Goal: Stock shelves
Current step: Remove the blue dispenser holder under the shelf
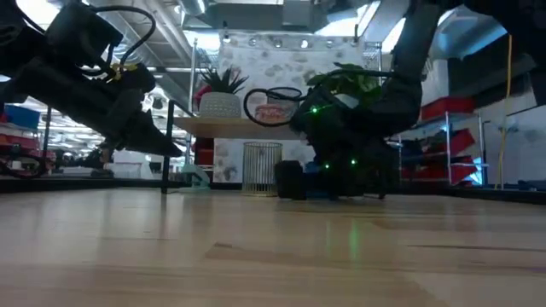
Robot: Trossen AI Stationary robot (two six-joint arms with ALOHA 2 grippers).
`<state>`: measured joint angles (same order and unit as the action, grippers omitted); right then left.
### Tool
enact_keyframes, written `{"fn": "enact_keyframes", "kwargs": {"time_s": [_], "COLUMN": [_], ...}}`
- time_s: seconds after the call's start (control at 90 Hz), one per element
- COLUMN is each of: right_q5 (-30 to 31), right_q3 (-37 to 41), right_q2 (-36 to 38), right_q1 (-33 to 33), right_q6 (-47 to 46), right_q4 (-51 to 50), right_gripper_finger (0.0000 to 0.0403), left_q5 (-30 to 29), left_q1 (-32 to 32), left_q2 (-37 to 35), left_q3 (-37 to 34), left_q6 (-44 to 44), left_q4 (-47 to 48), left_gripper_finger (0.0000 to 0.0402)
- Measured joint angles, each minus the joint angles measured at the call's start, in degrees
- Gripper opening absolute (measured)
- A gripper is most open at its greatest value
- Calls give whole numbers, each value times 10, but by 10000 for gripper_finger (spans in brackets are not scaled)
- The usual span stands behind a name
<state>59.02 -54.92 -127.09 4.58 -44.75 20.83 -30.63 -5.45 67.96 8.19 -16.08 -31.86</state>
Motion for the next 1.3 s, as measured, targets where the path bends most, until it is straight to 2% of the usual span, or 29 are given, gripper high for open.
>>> {"fn": "enact_keyframes", "kwargs": {"time_s": [0.244, 0.367, 0.522, 0.722, 0.833, 1.089, 1.3], "right_q5": [1, 4, 12, 3, 3, -9, -55], "right_q3": [0, 0, 1, 1, 3, 6, 5], "right_q2": [0, 0, 4, 22, 38, 95, 161], "right_q1": [3, 2, -3, -23, -45, -129, -224], "right_q6": [2, 2, -3, -8, -33, -152, -167], "right_q4": [2, -3, -20, -59, -115, -326, -400], "right_gripper_finger": [195, 194, 213, 191, 191, 191, 191], "left_q5": [0, 0, 0, 6, 6, 6, 6], "left_q1": [0, 0, 0, -1, -1, -1, -1], "left_q2": [0, 0, 0, 0, 0, 0, 0], "left_q3": [0, 0, 0, 0, 0, 0, 0], "left_q6": [0, 0, 0, 0, 0, 0, -5], "left_q4": [0, 0, 0, 0, 0, 0, 0], "left_gripper_finger": [0, 0, 0, 0, 0, 0, 0]}}
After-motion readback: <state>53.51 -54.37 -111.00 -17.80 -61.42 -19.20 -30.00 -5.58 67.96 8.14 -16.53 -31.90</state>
